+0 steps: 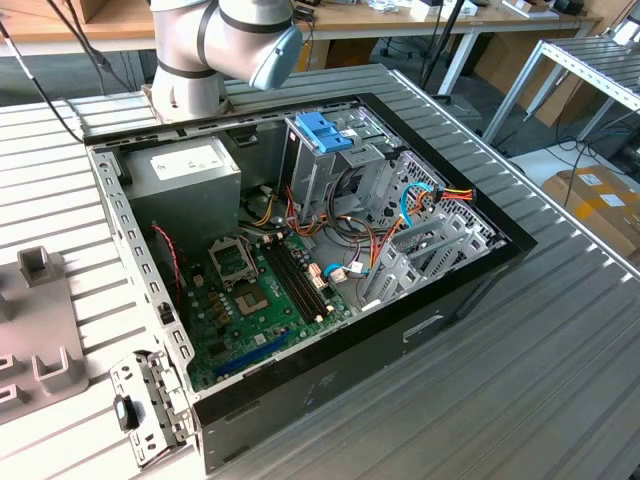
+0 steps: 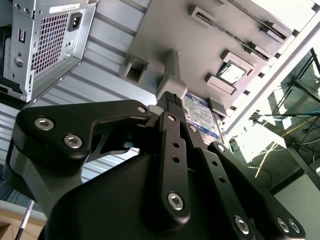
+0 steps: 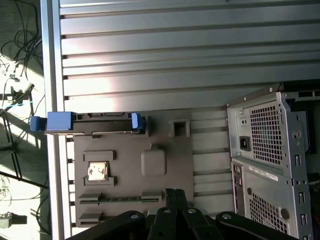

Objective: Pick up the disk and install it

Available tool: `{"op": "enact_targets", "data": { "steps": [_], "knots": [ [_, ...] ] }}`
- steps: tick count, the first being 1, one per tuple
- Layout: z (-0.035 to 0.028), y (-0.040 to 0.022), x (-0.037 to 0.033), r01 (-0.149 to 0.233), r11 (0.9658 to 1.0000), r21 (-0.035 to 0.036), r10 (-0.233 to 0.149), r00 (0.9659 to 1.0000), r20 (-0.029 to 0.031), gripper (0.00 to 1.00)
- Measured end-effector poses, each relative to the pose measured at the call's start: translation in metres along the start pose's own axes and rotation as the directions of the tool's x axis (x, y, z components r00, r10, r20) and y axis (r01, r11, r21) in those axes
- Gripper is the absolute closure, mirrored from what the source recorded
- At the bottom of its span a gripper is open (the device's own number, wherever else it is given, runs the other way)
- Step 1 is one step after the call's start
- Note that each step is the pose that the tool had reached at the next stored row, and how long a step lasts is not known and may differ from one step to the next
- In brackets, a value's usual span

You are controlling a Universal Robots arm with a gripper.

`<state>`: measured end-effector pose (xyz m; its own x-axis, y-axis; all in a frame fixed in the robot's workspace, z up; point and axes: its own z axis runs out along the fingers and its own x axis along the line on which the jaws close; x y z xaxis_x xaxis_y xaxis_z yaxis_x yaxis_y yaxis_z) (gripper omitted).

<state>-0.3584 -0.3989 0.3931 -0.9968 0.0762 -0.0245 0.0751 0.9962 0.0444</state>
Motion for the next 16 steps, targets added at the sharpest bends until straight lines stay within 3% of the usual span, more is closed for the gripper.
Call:
{"op": "enact_targets", "data": {
  "steps": [16],
  "knots": [
    [-0.0003, -0.0006, 0.0084, 0.000, 1.0000, 0.0001, 0.000, 1.0000, -0.0001, 0.89]
  ]
}}
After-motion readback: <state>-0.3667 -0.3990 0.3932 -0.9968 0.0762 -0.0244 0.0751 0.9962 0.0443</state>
